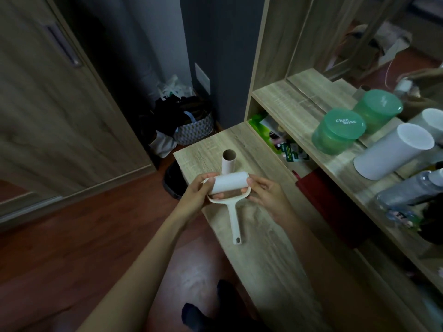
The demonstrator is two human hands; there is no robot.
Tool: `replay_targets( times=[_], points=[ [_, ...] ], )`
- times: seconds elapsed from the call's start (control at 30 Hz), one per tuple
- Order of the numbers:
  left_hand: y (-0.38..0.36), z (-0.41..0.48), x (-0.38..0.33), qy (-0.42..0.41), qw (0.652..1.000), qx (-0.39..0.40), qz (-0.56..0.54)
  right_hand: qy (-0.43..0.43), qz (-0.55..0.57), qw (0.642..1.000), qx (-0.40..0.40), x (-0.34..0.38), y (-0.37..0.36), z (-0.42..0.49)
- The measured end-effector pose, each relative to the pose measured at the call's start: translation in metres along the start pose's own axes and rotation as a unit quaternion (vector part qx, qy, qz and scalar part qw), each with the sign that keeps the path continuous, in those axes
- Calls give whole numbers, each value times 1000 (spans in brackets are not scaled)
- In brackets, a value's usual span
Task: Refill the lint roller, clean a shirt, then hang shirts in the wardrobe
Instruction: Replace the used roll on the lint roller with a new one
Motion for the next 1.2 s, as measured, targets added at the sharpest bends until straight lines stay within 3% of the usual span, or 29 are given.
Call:
replay_targets(
  times=[0.27, 0.8, 1.07, 1.2],
  points=[
    [14, -27, -10, -9, 997, 23, 70, -31, 33, 998, 33, 0, -23, -7],
    [6, -35, -13, -25, 995, 63, 67, -39, -13, 996, 81, 12, -21, -12],
    [-16, -27, -40, -72, 953, 115, 269, -38, -39, 989, 136, 20, -16, -12],
    [-20, -21, -36, -101, 953, 99, 268, -34, -72, 987, 139, 20, -11, -9]
  ],
)
Point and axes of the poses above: each hand's wrist, its own z-axis towards the middle knuckle, its own y-axis out of the back of the hand, x = y × z, the point moved 6 cm from there along z, towards the middle knuckle, and after that the axes turned 14 degrees about x, right-handed, at the moved point
